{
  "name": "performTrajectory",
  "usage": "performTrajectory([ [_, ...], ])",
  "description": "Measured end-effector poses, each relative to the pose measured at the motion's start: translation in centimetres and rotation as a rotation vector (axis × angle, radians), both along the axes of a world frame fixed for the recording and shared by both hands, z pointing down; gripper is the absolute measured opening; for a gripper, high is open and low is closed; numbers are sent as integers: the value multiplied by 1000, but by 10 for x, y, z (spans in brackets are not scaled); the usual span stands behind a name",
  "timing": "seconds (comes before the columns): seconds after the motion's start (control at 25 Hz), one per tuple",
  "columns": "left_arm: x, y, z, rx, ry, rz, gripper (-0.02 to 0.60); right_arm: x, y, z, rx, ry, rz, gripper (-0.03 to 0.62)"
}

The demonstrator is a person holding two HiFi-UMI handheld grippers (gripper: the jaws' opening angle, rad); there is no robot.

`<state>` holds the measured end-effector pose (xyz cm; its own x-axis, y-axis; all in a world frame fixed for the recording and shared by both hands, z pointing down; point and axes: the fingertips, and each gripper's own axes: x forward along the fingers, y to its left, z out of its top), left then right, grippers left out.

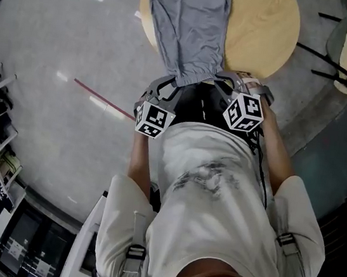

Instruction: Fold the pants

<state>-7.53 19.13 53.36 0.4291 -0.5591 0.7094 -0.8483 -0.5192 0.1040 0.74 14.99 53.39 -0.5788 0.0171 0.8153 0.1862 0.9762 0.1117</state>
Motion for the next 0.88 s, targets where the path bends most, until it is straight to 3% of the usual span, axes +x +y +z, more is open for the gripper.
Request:
performTrajectory([
  [0.4,-8,-33,-10,20,27,-1,123,-8,-35,-11,17,4,2,60],
  [0.88,-44,-87,-16,20,74,32,123,-42,-88,-16,9,25,58,60],
])
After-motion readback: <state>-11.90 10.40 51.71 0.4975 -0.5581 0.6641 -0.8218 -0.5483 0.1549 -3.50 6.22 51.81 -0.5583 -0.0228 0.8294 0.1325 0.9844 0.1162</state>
